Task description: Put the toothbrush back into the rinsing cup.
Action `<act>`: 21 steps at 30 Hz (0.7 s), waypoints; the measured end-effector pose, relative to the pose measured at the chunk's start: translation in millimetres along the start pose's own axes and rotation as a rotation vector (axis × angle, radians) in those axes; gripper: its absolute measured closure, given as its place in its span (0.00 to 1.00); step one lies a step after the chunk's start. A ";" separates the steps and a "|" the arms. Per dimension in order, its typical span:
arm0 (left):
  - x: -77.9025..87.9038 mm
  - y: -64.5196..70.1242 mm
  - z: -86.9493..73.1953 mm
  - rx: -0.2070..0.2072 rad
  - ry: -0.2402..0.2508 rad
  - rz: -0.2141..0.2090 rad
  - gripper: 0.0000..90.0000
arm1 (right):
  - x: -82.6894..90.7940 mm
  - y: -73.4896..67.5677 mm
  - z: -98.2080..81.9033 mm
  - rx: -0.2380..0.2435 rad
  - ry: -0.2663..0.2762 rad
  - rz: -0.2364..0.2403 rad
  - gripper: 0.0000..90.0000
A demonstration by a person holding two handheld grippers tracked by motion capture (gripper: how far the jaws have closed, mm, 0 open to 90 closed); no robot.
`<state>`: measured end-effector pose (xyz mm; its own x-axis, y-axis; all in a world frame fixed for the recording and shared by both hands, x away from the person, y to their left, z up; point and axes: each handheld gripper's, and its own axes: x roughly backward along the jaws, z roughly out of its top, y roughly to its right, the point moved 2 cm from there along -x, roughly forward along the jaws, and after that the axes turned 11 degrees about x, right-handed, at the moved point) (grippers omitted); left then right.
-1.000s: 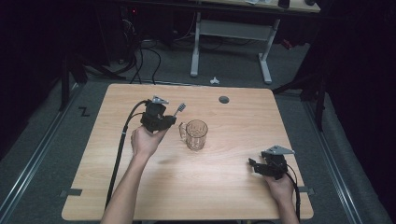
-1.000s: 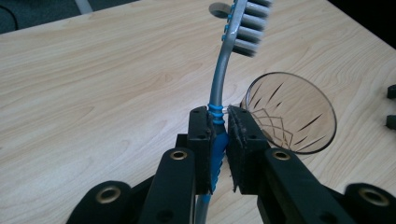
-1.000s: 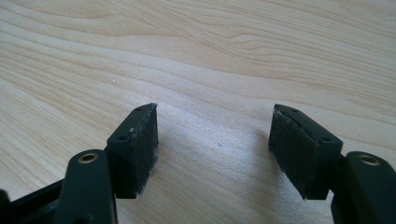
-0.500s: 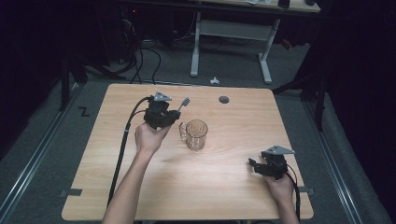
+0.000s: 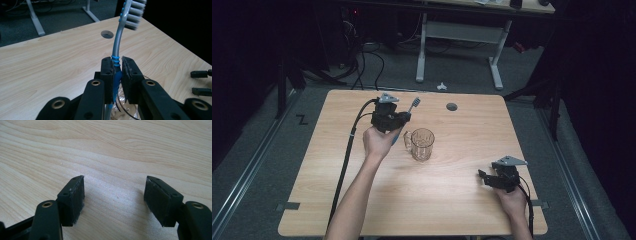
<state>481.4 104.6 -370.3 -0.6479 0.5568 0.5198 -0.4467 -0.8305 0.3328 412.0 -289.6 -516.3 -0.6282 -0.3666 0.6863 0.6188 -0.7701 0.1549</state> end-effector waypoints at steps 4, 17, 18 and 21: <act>-2.4 1.4 3.0 -0.001 0.020 -0.012 0.89 | 0.0 0.0 0.0 0.000 0.000 0.000 0.37; -10.3 3.2 10.1 0.046 0.083 -0.075 0.89 | -0.1 0.0 0.0 0.001 0.001 0.000 0.37; -11.3 3.5 11.0 0.048 0.086 -0.078 0.89 | -0.1 -0.1 0.0 0.001 0.001 0.000 0.37; -14.8 3.6 12.7 0.066 0.099 -0.092 0.89 | -0.1 0.0 0.0 0.000 0.001 0.001 0.37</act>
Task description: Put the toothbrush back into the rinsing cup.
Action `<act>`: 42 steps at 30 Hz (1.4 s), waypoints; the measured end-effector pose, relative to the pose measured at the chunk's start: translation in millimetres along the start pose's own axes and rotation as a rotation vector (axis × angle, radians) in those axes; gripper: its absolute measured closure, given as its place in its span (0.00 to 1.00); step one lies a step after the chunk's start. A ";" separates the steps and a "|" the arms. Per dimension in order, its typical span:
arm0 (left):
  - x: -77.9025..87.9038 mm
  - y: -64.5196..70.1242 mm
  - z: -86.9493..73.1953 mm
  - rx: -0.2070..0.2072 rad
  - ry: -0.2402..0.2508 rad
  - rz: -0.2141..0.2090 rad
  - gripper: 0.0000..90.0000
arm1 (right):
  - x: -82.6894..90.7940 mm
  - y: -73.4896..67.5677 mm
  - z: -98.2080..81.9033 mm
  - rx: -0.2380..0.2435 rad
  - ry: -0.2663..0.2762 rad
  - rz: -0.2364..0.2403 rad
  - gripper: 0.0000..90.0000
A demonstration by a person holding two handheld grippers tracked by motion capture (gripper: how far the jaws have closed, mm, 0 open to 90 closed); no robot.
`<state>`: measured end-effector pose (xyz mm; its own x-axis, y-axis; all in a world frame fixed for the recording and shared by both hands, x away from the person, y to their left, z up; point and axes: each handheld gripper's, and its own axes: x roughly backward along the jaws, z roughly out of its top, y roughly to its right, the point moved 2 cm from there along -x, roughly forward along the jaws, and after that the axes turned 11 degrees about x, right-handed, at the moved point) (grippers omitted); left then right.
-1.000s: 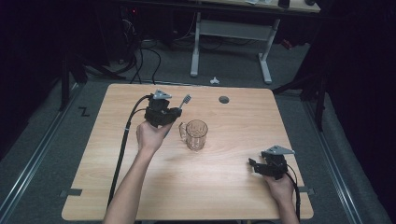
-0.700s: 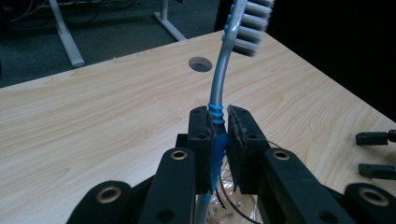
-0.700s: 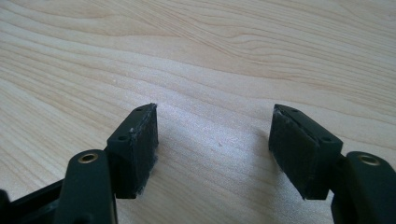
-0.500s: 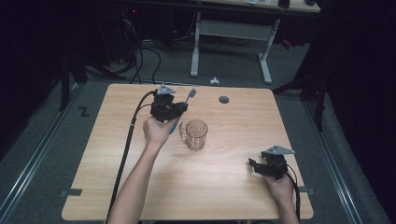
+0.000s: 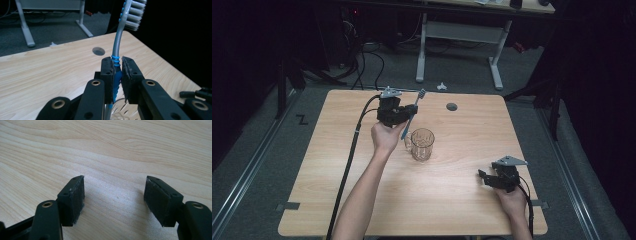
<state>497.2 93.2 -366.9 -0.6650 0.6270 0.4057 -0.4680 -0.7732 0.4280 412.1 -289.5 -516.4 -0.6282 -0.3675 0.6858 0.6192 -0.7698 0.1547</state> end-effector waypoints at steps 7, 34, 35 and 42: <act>-9.0 -4.9 -1.7 0.016 0.006 0.001 0.89 | 0.0 0.0 0.0 0.002 0.000 -0.001 0.37; -23.7 -7.0 -3.8 0.018 0.063 -0.020 0.89 | 0.0 0.3 -0.1 0.004 0.000 0.000 0.37; -23.7 -6.8 -3.9 0.016 0.063 -0.021 0.89 | 0.0 0.3 -0.1 0.003 0.000 0.001 0.37; -21.2 -7.4 -3.7 0.008 0.056 -0.019 0.89 | -0.1 0.5 -0.1 0.004 0.000 0.000 0.37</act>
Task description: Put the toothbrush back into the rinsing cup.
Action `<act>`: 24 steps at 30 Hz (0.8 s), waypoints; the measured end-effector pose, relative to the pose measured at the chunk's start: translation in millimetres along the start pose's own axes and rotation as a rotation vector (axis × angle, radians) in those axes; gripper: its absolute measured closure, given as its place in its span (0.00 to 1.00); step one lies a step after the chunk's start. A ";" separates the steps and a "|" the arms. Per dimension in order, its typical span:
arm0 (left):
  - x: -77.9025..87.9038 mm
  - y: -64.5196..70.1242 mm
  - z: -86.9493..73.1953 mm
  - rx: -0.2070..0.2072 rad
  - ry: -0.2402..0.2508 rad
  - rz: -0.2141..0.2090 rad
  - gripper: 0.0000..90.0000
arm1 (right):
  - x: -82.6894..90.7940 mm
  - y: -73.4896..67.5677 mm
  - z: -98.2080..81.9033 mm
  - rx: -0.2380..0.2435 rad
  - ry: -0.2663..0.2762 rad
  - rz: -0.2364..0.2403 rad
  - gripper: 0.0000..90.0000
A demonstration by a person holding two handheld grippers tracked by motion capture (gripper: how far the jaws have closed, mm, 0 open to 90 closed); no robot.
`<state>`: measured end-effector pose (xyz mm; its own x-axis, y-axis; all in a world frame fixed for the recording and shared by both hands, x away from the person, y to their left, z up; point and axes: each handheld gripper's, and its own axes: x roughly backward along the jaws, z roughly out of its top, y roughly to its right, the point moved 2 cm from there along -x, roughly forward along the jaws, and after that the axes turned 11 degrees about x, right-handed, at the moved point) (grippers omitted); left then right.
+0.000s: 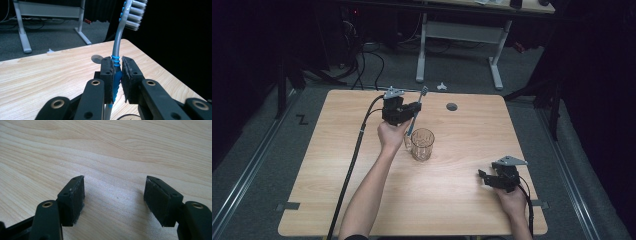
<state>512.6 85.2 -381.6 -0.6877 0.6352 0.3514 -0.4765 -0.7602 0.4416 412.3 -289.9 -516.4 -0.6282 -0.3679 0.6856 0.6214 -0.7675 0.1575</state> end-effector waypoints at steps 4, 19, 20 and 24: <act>0.2 -0.6 -0.5 -0.006 -0.007 0.005 0.88 | 0.0 0.0 0.0 -0.001 0.000 0.000 0.37; 6.0 -7.3 -4.4 0.012 -0.026 0.012 0.88 | 0.0 0.1 0.0 -0.002 0.000 0.000 0.37; 7.4 -8.9 -5.1 0.018 -0.026 0.013 0.88 | -0.1 -0.2 0.1 -0.005 0.002 -0.002 0.37; 10.2 -10.2 -6.0 0.017 -0.027 0.015 0.88 | 0.0 -0.1 0.1 -0.004 0.000 0.000 0.37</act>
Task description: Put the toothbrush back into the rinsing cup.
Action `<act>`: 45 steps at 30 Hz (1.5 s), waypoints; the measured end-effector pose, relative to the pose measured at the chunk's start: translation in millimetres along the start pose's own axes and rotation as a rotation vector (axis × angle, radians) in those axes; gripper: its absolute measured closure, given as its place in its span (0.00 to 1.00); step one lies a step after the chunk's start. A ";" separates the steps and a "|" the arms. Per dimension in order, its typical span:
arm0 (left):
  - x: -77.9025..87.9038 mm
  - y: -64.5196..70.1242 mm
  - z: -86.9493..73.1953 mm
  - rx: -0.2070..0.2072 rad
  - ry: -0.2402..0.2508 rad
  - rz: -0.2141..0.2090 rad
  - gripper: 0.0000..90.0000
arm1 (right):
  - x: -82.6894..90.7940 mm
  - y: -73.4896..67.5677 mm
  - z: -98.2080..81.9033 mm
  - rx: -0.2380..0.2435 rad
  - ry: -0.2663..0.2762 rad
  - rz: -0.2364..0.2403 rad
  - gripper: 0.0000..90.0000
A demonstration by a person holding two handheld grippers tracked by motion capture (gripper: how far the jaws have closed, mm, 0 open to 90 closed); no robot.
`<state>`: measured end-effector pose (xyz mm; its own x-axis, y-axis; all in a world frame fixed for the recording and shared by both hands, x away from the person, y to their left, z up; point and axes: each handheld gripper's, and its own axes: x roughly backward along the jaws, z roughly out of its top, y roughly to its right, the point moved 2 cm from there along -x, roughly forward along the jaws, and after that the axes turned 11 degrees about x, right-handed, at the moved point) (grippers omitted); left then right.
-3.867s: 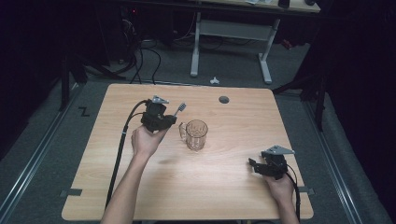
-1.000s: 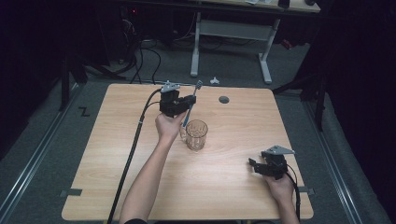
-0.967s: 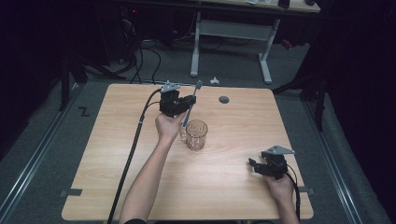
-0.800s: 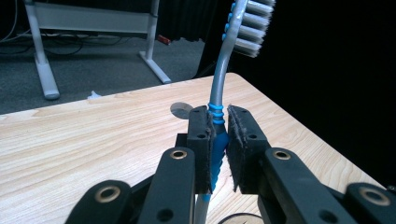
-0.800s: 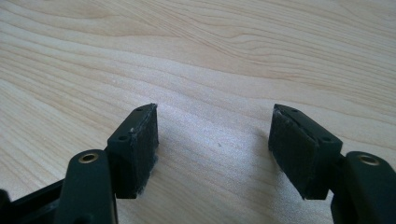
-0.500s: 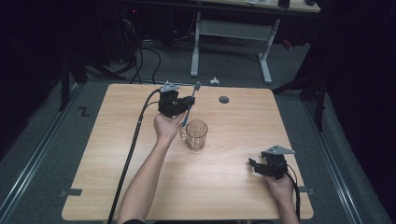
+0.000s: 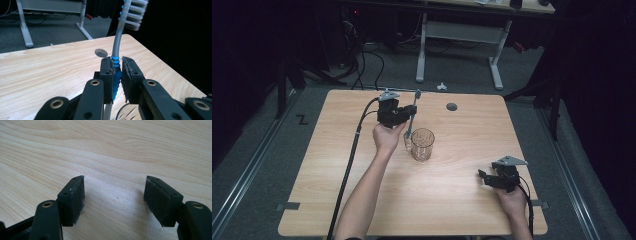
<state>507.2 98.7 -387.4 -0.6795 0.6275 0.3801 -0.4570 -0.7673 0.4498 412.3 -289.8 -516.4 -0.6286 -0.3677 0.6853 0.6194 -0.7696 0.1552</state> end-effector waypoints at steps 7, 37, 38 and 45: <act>1.5 -1.0 -2.4 -0.003 -0.003 0.005 0.88 | 0.0 -0.2 0.1 -0.001 0.000 0.000 0.37; 12.9 -6.9 -12.2 -0.019 -0.032 0.037 0.87 | -0.1 -0.2 0.1 0.002 0.000 -0.001 0.37; 12.8 -6.5 -12.5 -0.024 -0.035 0.039 0.87 | -0.1 -0.2 0.1 0.003 0.000 -0.001 0.37; 13.8 -6.3 -14.8 -0.030 -0.038 0.042 0.87 | -0.1 -0.2 0.1 0.003 0.000 -0.001 0.37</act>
<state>492.2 110.1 -397.0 -0.6762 0.5991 0.4287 -0.4463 -0.7961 0.4086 412.4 -289.6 -516.5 -0.6295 -0.3667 0.6850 0.6198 -0.7687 0.1580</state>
